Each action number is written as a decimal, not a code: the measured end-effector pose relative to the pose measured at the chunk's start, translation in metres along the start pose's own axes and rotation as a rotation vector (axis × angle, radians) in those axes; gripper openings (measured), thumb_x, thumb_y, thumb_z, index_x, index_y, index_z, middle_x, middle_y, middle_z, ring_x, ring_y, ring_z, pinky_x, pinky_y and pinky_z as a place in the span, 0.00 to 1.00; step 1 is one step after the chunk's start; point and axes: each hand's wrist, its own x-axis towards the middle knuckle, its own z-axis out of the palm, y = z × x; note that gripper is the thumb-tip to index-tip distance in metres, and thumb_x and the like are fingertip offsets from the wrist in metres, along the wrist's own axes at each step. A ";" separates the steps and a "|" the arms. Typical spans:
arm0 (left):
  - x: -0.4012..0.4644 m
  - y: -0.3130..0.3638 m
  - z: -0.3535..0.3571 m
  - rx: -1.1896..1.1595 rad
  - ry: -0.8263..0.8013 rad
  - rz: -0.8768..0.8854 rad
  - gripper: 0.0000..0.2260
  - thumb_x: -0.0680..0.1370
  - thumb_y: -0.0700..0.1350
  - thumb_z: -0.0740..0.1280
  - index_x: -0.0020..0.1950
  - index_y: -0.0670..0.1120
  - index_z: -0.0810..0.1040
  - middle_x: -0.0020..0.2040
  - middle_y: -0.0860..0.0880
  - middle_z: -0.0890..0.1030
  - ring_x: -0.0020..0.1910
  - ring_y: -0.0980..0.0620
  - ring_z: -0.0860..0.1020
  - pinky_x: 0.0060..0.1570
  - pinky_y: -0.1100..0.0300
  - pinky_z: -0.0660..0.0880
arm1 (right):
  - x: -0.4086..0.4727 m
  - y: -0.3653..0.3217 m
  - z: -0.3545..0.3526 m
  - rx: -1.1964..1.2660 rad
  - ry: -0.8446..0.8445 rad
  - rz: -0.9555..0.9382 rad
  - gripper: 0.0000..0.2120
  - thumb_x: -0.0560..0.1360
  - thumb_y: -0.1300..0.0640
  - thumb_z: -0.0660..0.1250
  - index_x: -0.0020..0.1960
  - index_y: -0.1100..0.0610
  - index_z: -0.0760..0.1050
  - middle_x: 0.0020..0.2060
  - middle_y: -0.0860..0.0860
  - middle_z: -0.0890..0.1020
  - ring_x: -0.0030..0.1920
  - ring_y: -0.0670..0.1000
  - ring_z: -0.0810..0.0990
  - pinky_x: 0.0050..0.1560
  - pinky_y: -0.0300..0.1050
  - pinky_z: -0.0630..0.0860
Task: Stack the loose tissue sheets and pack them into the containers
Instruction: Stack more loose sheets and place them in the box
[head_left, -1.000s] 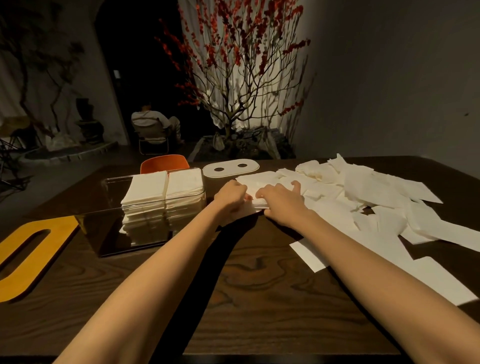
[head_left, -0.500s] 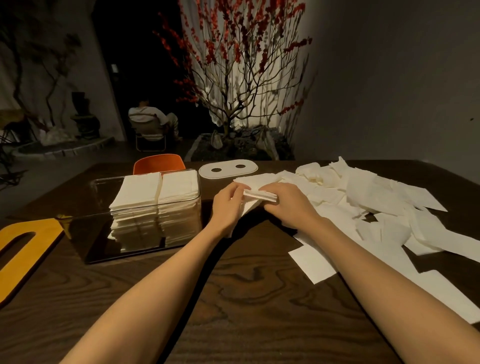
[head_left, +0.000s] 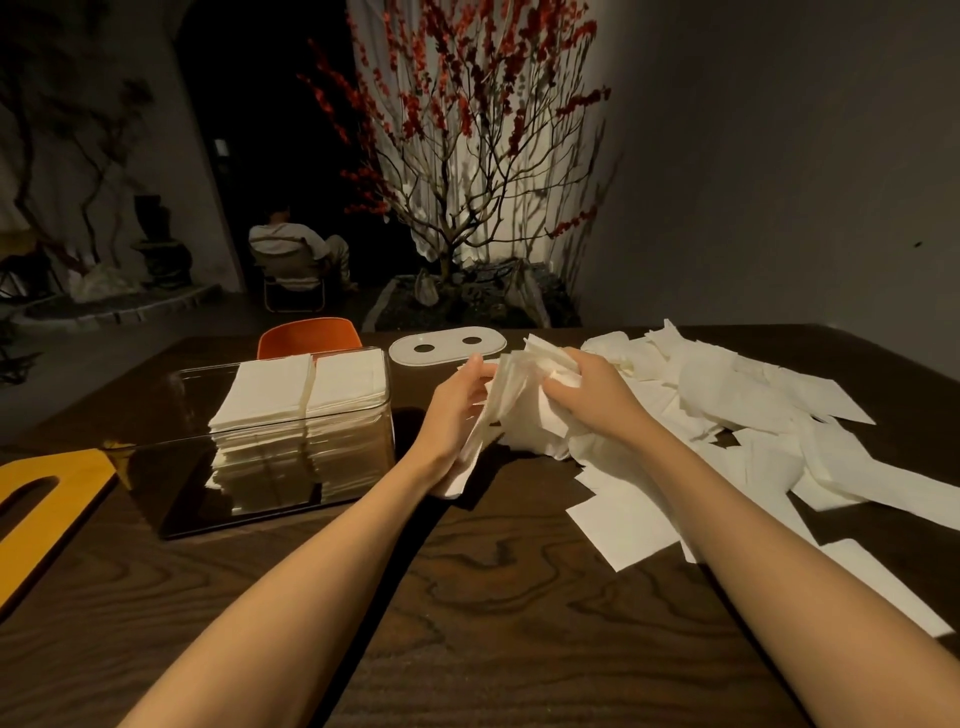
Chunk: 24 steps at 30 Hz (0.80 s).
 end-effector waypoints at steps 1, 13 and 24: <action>-0.001 0.000 0.000 -0.027 -0.033 0.008 0.19 0.83 0.57 0.50 0.55 0.52 0.79 0.56 0.51 0.82 0.58 0.52 0.78 0.61 0.56 0.71 | 0.000 -0.001 -0.001 0.016 -0.001 0.014 0.10 0.76 0.59 0.63 0.54 0.64 0.75 0.44 0.58 0.79 0.42 0.54 0.76 0.38 0.42 0.69; -0.003 0.012 0.000 -0.050 -0.042 -0.059 0.15 0.81 0.57 0.56 0.54 0.51 0.78 0.51 0.49 0.83 0.53 0.52 0.80 0.51 0.61 0.74 | -0.002 0.001 -0.015 0.406 -0.122 0.293 0.13 0.78 0.52 0.64 0.61 0.52 0.69 0.49 0.50 0.79 0.48 0.51 0.79 0.42 0.46 0.77; -0.002 0.014 0.013 0.029 -0.045 0.027 0.17 0.83 0.45 0.57 0.72 0.45 0.68 0.65 0.45 0.76 0.64 0.49 0.76 0.61 0.58 0.75 | -0.008 -0.003 -0.008 0.402 -0.425 0.227 0.17 0.73 0.52 0.71 0.60 0.49 0.72 0.52 0.51 0.82 0.53 0.51 0.80 0.50 0.44 0.78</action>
